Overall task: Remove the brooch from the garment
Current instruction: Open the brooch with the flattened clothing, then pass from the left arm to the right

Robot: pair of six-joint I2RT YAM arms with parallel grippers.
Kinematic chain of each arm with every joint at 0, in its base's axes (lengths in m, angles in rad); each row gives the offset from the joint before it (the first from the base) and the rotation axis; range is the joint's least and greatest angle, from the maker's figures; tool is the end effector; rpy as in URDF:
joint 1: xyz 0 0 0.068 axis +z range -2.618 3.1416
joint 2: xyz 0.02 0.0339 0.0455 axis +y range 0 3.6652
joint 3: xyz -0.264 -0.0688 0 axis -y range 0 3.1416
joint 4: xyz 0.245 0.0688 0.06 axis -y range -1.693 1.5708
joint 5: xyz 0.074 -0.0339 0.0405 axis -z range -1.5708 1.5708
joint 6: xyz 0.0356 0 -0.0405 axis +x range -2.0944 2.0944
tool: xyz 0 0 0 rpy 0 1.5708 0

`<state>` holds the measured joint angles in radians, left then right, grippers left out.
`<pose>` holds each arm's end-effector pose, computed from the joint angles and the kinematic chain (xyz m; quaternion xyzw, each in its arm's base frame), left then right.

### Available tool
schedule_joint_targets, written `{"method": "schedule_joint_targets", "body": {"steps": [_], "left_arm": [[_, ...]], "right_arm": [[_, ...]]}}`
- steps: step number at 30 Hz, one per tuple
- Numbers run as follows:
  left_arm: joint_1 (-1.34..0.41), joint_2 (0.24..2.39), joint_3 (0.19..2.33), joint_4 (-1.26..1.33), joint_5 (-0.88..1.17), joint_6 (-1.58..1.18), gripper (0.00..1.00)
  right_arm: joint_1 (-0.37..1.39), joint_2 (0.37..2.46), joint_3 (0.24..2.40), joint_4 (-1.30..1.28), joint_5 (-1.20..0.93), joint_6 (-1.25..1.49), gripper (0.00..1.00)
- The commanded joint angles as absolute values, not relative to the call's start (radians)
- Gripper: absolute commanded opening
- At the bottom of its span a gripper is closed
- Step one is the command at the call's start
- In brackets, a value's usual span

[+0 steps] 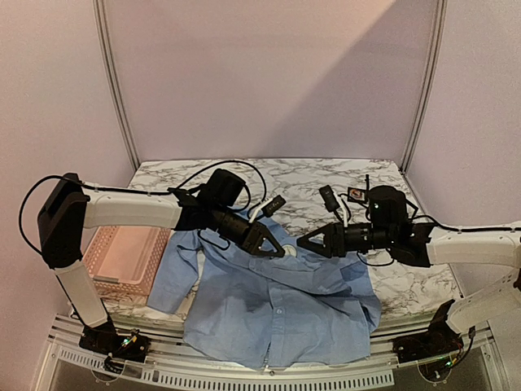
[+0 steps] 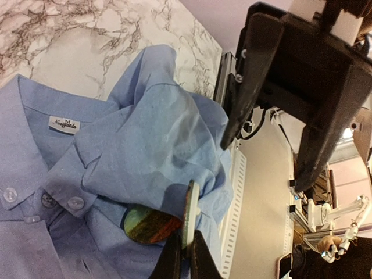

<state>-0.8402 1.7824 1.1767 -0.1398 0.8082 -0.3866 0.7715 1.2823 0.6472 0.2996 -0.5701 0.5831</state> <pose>0.2367 -0.3028 0.2146 0.3430 0.7853 -0.5068 0.0942 0.1844 0.2061 0.2353 -0.2357 0.7636 0.5269 0.2894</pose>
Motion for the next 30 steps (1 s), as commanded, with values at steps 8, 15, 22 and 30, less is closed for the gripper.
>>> {"method": "schedule_joint_targets", "body": {"steps": [8,15,22,30], "left_arm": [[-0.831,1.764,1.190,-0.126,0.822,-0.384,0.00],[-0.831,1.762,1.190,-0.123,0.825,-0.385,0.00],[-0.831,1.760,1.189,-0.124,0.825,-0.385,0.00],[-0.831,1.760,1.190,-0.124,0.824,-0.384,0.00]], "right_arm": [[0.770,1.397,0.650,0.306,-0.623,0.581,0.32],[0.770,1.425,0.667,0.307,-0.637,0.571,0.22],[0.770,1.440,0.677,0.314,-0.646,0.572,0.16],[0.770,1.452,0.691,0.323,-0.655,0.569,0.12]]}}
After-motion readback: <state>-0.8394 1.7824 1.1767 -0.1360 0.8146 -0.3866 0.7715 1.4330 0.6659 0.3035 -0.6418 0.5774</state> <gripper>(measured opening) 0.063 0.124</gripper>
